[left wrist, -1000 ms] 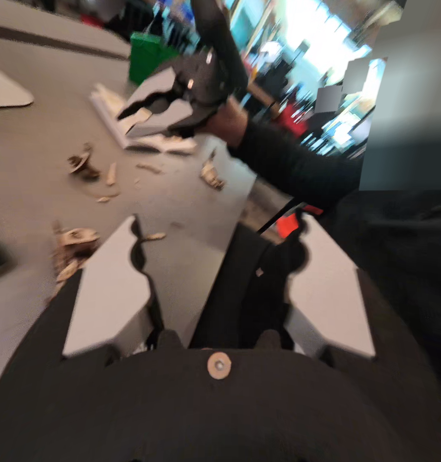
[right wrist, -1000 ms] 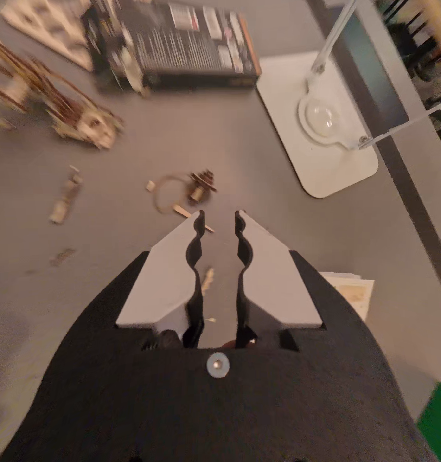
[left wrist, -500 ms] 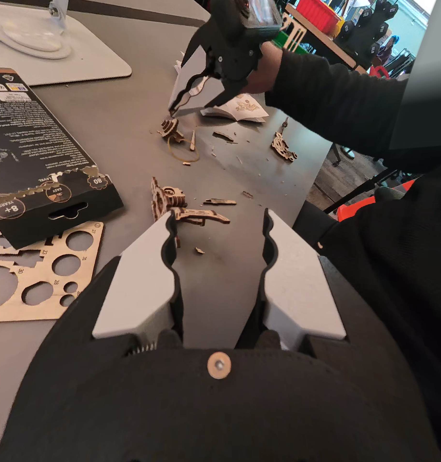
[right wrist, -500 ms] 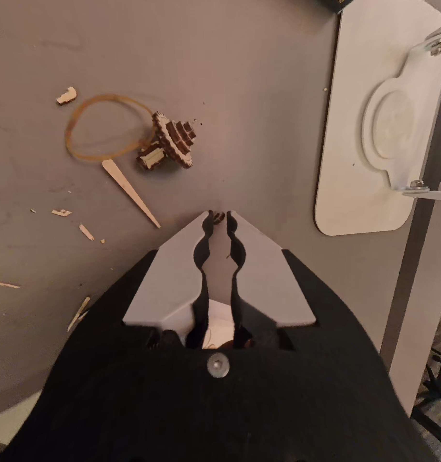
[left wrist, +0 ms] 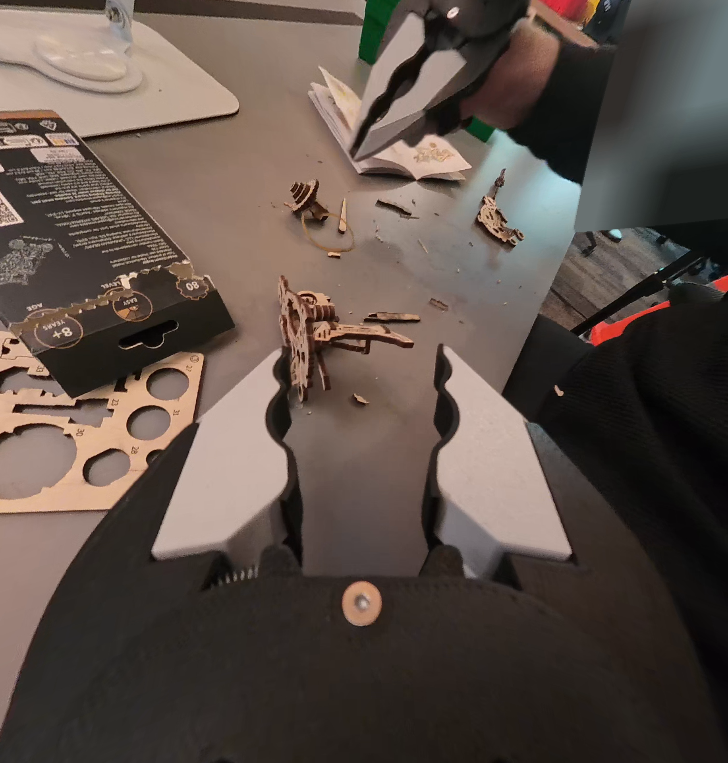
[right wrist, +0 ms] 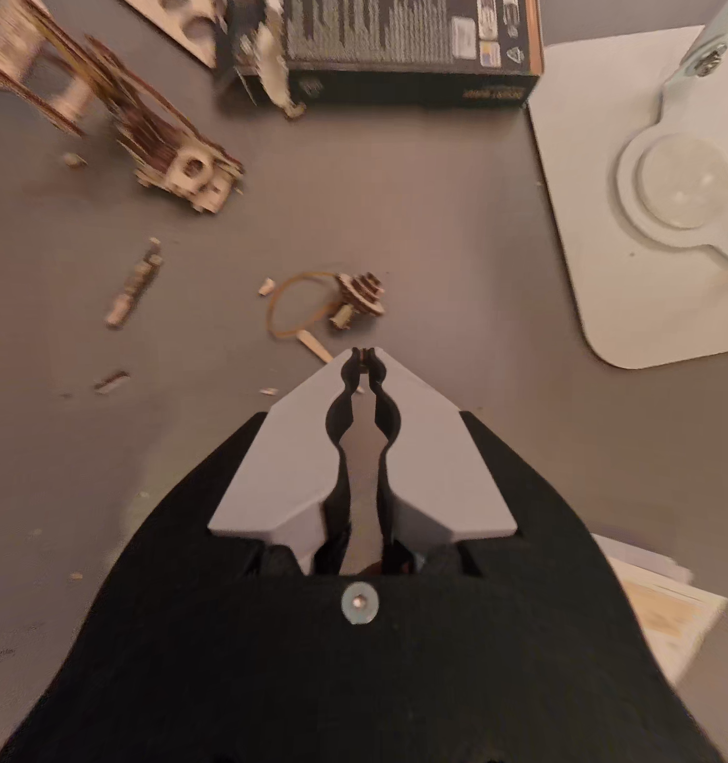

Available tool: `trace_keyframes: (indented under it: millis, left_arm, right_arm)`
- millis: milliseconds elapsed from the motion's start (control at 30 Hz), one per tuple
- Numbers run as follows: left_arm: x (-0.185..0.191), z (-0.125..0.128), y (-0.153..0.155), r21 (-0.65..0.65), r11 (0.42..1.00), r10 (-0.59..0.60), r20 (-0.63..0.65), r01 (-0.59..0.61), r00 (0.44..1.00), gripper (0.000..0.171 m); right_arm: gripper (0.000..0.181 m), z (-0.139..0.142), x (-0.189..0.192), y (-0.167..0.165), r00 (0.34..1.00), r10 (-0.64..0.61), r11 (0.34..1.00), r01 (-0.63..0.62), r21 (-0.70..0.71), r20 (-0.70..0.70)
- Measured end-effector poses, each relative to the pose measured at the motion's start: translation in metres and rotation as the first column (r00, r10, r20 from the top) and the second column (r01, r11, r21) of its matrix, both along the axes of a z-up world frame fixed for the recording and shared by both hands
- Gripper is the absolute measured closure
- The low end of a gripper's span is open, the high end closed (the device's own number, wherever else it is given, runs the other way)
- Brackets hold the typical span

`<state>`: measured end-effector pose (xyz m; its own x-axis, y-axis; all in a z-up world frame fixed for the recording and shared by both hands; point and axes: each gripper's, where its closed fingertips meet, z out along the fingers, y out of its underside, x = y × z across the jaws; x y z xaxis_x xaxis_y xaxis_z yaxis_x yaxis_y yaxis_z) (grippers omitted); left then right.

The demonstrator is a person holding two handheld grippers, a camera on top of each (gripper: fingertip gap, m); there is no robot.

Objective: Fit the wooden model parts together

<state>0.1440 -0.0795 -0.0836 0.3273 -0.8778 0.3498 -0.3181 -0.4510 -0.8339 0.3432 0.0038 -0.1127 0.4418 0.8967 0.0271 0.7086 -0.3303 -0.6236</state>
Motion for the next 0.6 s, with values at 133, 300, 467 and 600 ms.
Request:
trace_keyframes:
  millis: [133, 300, 467, 600]
  left_arm:
    - [0.0, -0.011, 0.001, 0.028, 1.0, -0.008, -0.069, 0.01, 0.998, 0.103]
    - [0.003, -0.017, 0.0, 0.037, 0.999, -0.027, -0.1, 0.031, 0.995, 0.103]
    - [0.006, -0.019, -0.003, 0.017, 0.999, -0.036, -0.092, 0.038, 0.995, 0.103]
    - [0.006, -0.021, -0.003, 0.025, 0.999, -0.038, -0.104, 0.041, 0.994, 0.103]
  right_arm:
    - [0.181, 0.012, -0.039, -0.042, 0.985, -0.005, 0.994, -0.013, -0.108, -0.171]
    - [0.181, -0.009, -0.07, -0.079, 0.974, -0.021, 0.97, -0.035, -0.24, -0.225]
    - [0.166, -0.044, -0.062, -0.076, 0.991, -0.084, 0.968, 0.057, -0.246, -0.103]
    - [0.162, -0.036, -0.052, -0.073, 0.997, -0.051, 0.992, 0.044, -0.12, -0.053]
